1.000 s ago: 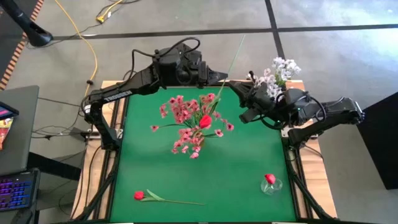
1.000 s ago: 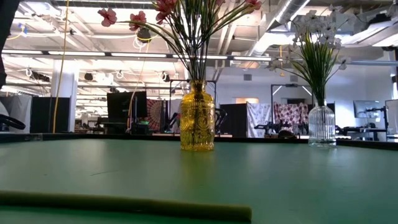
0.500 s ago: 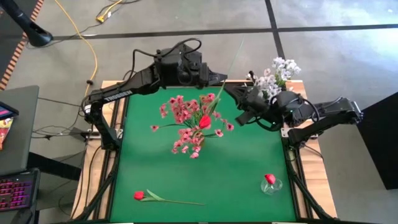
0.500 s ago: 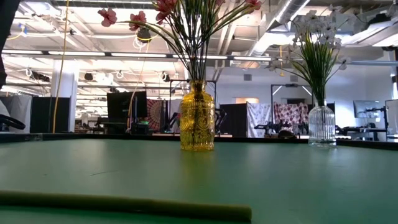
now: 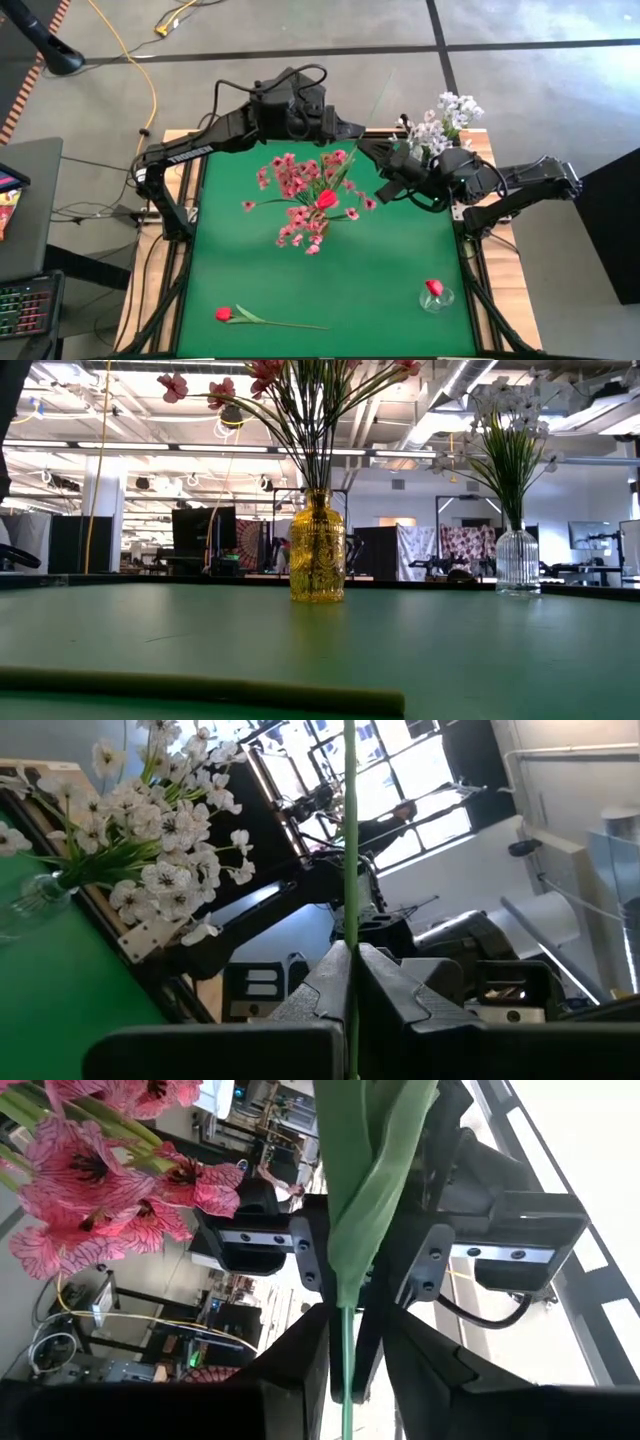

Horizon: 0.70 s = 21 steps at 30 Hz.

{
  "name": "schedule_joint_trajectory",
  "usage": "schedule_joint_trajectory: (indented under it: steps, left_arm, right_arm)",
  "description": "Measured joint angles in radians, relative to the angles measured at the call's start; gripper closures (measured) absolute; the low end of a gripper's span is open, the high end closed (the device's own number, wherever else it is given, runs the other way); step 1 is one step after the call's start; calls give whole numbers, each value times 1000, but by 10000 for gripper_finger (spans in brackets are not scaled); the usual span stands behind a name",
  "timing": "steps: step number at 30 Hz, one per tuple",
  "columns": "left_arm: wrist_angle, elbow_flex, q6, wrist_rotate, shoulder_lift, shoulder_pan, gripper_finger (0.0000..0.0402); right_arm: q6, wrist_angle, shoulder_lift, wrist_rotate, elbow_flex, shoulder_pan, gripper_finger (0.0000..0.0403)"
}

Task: Sort flowers into vase by color
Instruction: Put the red flower into the bottom transparent vase

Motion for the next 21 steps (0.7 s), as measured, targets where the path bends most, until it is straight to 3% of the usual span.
schedule_joint_trajectory:
  steps: [10, 21]
  left_arm:
    - [-1, 0, 1, 19, 0, -1, 401]
    - [-4, -1, 34, 20, 0, -1, 401]
  right_arm:
    - [7, -3, 0, 0, 0, -19, 286]
    - [44, -1, 0, -9, 0, -19, 376]
